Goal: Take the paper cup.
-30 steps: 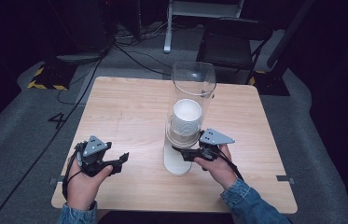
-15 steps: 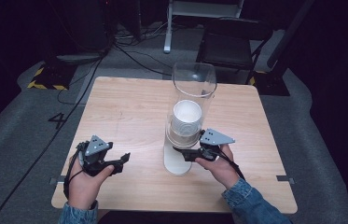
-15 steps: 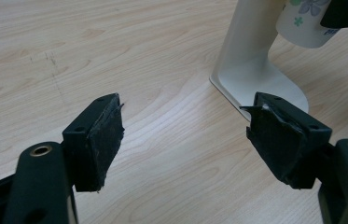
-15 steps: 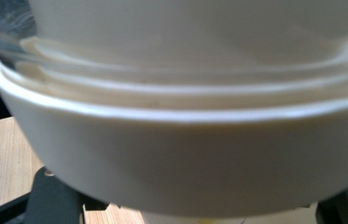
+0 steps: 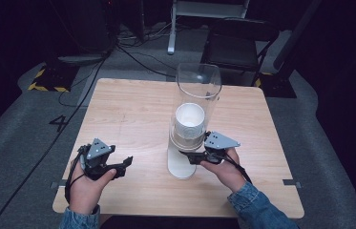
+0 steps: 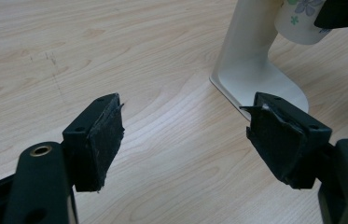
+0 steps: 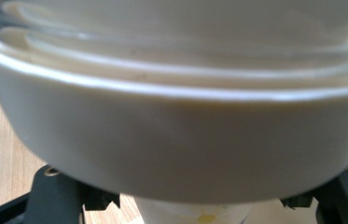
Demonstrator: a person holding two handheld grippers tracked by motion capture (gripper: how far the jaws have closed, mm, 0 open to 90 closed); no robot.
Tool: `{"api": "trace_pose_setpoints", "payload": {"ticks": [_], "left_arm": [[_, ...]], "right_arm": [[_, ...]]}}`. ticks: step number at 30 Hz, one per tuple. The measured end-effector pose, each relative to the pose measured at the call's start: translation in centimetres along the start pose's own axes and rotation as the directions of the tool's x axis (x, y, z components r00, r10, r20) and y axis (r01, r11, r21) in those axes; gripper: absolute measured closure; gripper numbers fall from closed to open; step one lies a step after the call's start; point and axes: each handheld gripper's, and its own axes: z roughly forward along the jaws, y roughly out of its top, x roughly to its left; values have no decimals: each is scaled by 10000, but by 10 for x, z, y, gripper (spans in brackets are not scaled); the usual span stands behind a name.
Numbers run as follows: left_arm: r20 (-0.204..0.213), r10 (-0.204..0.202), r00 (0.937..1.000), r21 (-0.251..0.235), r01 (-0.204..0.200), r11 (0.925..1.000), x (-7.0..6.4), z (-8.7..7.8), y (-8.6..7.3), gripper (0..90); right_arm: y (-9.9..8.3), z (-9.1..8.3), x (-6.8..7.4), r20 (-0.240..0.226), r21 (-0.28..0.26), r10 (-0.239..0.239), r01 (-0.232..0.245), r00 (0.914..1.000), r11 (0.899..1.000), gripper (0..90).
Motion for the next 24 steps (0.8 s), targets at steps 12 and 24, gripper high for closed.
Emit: {"api": "trace_pose_setpoints", "payload": {"ticks": [12, 24], "left_arm": [[41, 36, 10000, 73, -36, 10000, -1, 2, 0, 264], [45, 18, 10000, 73, -18, 10000, 0, 3, 0, 264]], "right_arm": [[-1, -1, 2, -151, 90, 691, -690, 9975, 9976, 298], [-4, 0, 3, -399, 19, 1091, -1091, 9932, 9940, 299]]}}
